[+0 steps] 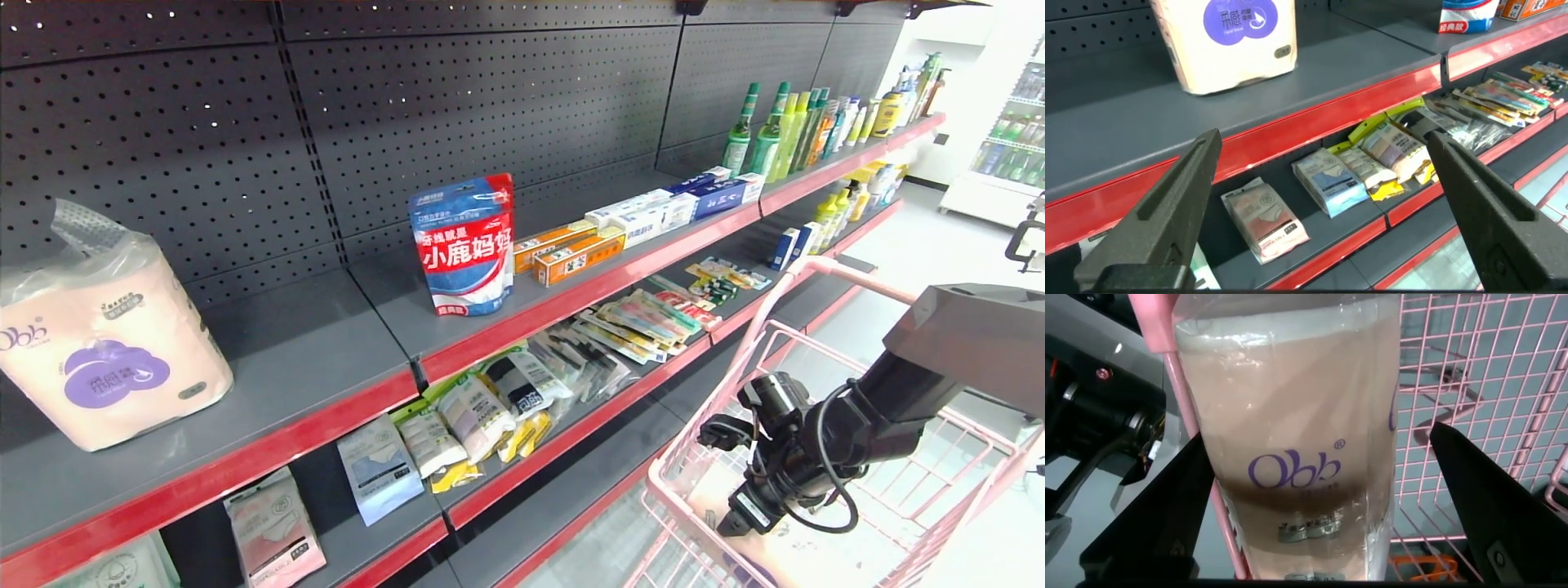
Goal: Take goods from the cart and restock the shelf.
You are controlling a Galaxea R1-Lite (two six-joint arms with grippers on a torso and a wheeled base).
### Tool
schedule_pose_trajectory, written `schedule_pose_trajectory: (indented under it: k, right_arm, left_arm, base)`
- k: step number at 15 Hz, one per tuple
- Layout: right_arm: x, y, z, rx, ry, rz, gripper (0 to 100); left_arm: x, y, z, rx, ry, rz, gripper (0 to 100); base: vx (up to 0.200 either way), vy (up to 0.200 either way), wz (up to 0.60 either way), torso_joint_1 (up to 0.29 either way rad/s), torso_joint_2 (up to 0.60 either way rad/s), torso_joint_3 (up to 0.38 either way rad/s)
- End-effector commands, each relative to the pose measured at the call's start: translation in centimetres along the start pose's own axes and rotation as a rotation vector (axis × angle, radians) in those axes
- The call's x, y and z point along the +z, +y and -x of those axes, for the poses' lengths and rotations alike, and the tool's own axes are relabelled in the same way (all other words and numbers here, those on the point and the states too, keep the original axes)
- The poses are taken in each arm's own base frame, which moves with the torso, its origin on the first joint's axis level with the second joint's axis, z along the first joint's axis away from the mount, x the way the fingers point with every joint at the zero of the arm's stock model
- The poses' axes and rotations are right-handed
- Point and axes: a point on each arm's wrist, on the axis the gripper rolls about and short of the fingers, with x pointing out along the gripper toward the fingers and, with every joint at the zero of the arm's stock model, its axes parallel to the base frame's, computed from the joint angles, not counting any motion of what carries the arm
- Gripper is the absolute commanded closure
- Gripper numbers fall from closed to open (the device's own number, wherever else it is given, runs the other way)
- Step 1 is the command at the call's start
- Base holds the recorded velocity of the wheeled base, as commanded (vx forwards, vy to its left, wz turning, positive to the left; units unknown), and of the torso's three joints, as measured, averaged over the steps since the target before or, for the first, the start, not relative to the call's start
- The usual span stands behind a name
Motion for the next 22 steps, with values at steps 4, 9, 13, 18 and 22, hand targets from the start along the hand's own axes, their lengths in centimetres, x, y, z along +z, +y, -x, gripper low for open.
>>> schedule_pose_trajectory:
  k: [4, 9, 13, 18, 22]
  right_arm:
    - [0.2, 0.0, -0.3, 0.0, 0.0, 0.002, 0]
    - [0.7, -0.2, -0.3, -0.006, -0.014, 0.02, 0]
    - [1.2, -0.2, -0.6, -0.023, -0.007, 0.069, 0]
    - [1.9, -0.4, -0.4, -0.049, 0.04, 0.1, 0]
    - [2.7, -0.7, -0.1, -0.039, 0.054, 0.095, 0]
  left_arm:
    - [0.0, 0.0, 0.0, 0.001, 0.0, 0.0, 0]
    - [0.0, 0.0, 0.0, 0.001, 0.0, 0.0, 0]
    - [0.0, 0.0, 0.0, 0.001, 0.0, 0.0, 0]
    - [0.0, 0.0, 0.0, 0.001, 0.0, 0.0, 0]
    - [0.0, 0.0, 0.0, 0.001, 0.0, 0.0, 0]
  base:
    - [0.0, 0.0, 0.0, -0.091, 0.22, 0.124]
    - [0.0, 0.0, 0.0, -0.111, 0.25, 0.153]
    - [0.0, 0.0, 0.0, 0.0, 0.0, 0.0]
    - [0.0, 0.0, 0.0, 0.0, 0.0, 0.0]
    - [0.0, 0.0, 0.0, 0.0, 0.0, 0.0]
